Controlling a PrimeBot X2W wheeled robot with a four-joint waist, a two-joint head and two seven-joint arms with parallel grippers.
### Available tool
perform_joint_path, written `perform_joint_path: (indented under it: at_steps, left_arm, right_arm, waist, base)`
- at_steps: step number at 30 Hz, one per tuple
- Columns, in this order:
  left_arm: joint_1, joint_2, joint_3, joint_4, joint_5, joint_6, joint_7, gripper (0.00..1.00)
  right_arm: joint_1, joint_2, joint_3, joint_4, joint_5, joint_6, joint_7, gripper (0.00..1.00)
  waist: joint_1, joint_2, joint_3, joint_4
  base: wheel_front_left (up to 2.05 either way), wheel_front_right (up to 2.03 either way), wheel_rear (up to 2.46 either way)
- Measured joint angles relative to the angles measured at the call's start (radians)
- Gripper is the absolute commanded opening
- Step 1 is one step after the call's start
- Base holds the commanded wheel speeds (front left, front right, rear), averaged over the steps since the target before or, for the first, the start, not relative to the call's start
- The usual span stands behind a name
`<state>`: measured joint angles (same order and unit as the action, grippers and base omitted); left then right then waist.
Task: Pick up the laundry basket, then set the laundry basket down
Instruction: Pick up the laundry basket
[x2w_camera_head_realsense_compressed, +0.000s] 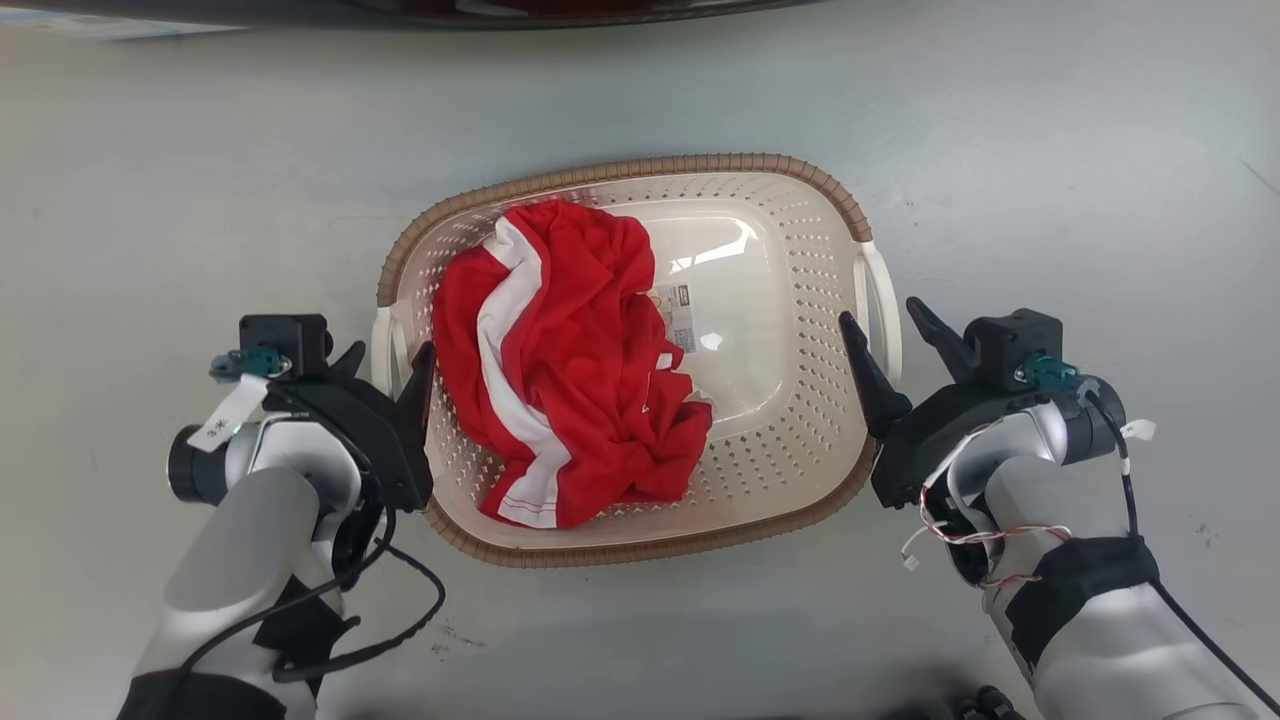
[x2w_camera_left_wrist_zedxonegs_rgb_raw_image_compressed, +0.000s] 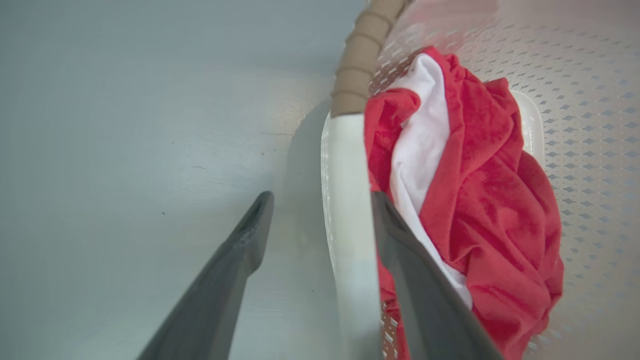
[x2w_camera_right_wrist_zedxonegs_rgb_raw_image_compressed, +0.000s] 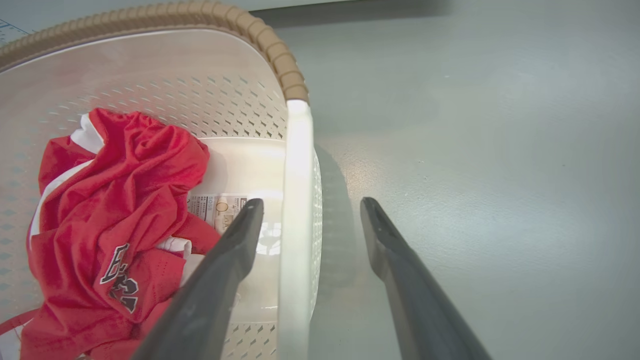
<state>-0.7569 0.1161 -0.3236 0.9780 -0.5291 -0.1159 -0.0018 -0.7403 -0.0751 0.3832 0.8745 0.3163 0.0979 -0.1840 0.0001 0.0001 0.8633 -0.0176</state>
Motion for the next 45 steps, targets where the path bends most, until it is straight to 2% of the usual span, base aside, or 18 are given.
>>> perform_joint_path:
  at_steps: [1,2,3,8,24,45]
  left_arm:
    - [-0.008,-0.002,0.0,0.007,-0.003,0.0,0.0,0.69]
    - [-0.015,-0.004,0.001,0.015,-0.01,0.0,0.0,0.3]
    - [-0.019,-0.007,0.001,0.021,-0.015,-0.001,0.0,0.0]
    - [-0.031,-0.034,-0.002,0.051,-0.026,-0.007,0.01,0.0]
    - [-0.06,-0.054,-0.02,0.133,-0.05,-0.009,0.038,0.0]
    - [-0.074,-0.067,-0.068,0.186,-0.15,-0.009,0.182,0.0]
  right_arm:
    - [-0.007,0.0,0.0,0.007,0.001,0.001,0.007,0.68]
    - [-0.011,0.0,0.002,0.015,0.003,0.002,0.007,0.29]
    - [-0.013,0.001,0.002,0.023,0.004,0.004,0.008,0.0]
    - [-0.022,0.013,0.012,0.056,0.016,0.016,0.021,0.0]
    - [-0.054,0.018,0.032,0.16,0.055,0.026,0.057,0.0]
    - [-0.09,0.029,0.047,0.299,0.117,0.034,0.16,0.0]
  waist:
    - [0.0,0.0,0.003,0.001]
    - [0.0,0.0,0.005,0.002]
    - [0.0,0.0,0.006,0.003]
    - [-0.0003,-0.0002,0.006,0.007]
    - [-0.0002,-0.0001,-0.046,0.018]
    - [-0.0002,-0.0002,-0.238,0.019]
  base:
    - [0.0,0.0,0.0]
    - [0.0,0.0,0.0]
    - [0.0,0.0,0.0]
    - [0.0,0.0,0.0]
    - [0.0,0.0,0.0]
    - [0.0,0.0,0.0]
